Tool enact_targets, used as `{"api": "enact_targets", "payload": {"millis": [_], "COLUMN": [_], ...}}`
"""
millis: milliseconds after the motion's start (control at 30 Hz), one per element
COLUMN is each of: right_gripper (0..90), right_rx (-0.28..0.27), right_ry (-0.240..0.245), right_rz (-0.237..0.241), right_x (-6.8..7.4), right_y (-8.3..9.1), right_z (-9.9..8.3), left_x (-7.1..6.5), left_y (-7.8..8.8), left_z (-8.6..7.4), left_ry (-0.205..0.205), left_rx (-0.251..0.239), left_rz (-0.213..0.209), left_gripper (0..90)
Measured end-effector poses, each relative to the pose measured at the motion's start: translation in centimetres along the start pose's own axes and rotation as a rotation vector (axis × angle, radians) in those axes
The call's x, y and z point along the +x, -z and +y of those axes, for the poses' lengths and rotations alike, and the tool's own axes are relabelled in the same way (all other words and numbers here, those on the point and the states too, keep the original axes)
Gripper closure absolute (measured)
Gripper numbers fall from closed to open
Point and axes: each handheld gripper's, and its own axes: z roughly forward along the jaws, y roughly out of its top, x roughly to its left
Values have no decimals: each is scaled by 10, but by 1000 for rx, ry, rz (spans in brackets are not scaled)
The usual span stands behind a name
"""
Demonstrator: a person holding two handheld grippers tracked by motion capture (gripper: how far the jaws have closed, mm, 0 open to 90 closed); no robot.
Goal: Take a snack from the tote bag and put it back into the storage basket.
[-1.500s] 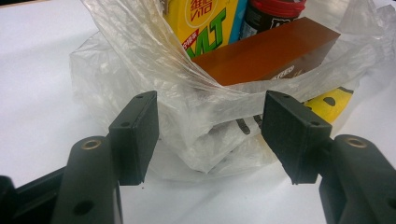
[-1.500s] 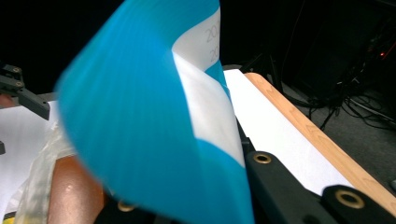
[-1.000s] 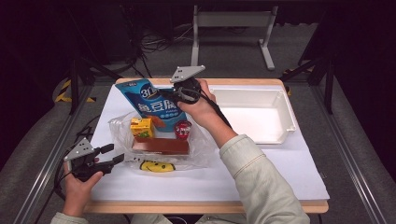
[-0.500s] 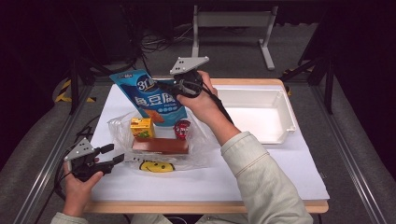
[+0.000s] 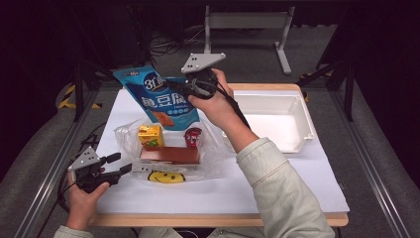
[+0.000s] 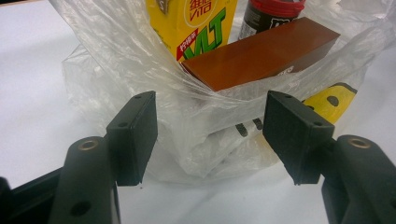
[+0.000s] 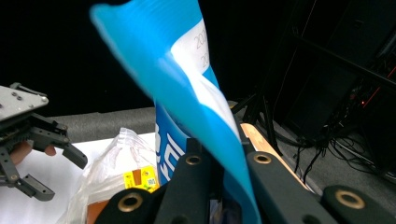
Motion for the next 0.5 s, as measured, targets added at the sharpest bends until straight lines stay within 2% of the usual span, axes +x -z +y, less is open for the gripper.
{"api": "enact_targets", "payload": {"millis": [500], "right_gripper": [900], "right_rx": [-49], "right_ry": [-18], "right_rz": [-15], "right_x": [-4], "right_y": [25], "right_z": [12], "left_x": [0], "left_y": [1], "left_z": [0], "left_ry": [0], "left_rx": [-15], "left_rz": [-8], "left_gripper": [326]}}
